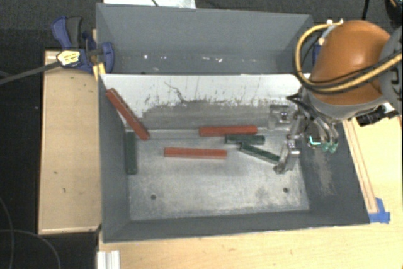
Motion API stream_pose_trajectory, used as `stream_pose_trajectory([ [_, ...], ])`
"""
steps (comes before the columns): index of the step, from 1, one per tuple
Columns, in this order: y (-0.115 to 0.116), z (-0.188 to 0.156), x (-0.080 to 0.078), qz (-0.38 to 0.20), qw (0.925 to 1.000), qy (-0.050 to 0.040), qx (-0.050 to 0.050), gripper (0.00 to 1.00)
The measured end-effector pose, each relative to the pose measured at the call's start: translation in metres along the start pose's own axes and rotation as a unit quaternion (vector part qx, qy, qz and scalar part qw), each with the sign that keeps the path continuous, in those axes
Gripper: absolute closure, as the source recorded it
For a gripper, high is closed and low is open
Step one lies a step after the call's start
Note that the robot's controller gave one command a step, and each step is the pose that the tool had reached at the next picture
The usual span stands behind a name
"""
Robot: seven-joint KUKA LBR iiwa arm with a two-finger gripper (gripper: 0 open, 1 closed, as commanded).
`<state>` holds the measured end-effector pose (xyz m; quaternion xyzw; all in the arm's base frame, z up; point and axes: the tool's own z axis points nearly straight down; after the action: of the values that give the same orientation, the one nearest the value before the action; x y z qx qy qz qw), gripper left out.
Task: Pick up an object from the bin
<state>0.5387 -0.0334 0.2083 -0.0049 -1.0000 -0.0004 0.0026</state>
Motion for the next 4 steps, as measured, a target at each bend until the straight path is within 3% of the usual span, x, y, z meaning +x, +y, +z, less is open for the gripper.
stream_pose_trajectory([
  [1, 0.013, 0.133, -0.021, 0.042, 0.9991, -0.0002, 0.0, 0.0],
  [2, 0.109, 0.126, -0.043, 0.11, 0.9939, -0.0051, -0.003, 0.0],
  [3, 0.162, 0.138, -0.033, 0.058, 0.9983, -0.002, -0.001, 0.0],
  [4, 0.159, 0.138, -0.033, 0.059, 0.9983, -0.0024, 0.0, 1.0],
])
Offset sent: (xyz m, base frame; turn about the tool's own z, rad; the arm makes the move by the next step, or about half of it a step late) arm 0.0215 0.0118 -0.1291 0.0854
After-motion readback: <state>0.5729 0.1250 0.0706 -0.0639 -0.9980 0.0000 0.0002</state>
